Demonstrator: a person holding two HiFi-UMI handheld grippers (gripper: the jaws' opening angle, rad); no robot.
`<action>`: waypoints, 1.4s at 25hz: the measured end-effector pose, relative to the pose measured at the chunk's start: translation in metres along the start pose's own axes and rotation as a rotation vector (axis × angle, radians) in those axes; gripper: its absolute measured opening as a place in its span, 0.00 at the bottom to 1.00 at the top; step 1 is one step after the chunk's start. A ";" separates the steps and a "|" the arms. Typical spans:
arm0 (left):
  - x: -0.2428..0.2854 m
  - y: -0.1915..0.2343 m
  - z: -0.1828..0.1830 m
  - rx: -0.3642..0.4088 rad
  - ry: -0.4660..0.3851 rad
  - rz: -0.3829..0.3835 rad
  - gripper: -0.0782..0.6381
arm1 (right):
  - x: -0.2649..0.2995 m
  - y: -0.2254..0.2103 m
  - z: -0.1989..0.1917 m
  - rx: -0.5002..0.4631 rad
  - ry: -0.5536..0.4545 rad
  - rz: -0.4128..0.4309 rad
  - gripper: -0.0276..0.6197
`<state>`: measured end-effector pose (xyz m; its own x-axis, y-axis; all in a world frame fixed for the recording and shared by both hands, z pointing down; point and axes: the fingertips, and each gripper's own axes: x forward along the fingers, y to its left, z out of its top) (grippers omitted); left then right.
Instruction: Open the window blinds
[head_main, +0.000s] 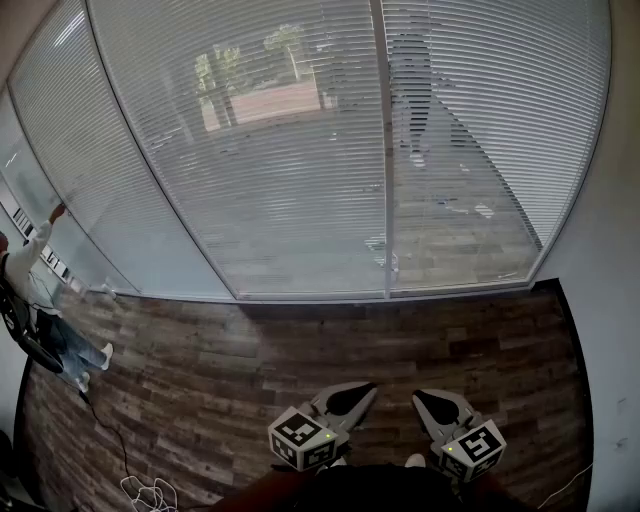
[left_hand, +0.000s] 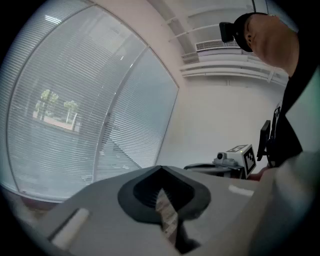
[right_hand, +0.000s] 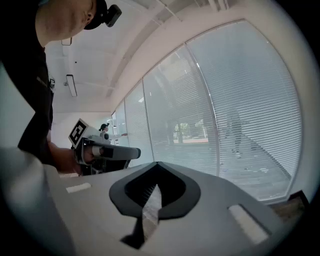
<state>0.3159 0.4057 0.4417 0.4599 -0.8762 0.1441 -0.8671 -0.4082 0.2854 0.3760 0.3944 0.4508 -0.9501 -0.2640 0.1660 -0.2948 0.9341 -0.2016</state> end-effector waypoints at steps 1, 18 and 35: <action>-0.001 0.000 0.002 -0.002 -0.004 0.006 0.11 | 0.000 0.000 0.001 -0.011 0.001 -0.002 0.08; 0.002 -0.002 0.002 -0.004 0.001 -0.014 0.11 | 0.004 0.007 0.005 0.026 -0.016 0.056 0.08; -0.012 -0.007 0.000 0.003 -0.003 -0.022 0.11 | 0.009 0.015 -0.005 -0.002 0.019 0.024 0.08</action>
<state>0.3162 0.4191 0.4377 0.4780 -0.8679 0.1353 -0.8576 -0.4278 0.2855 0.3636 0.4070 0.4544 -0.9550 -0.2365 0.1790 -0.2712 0.9407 -0.2036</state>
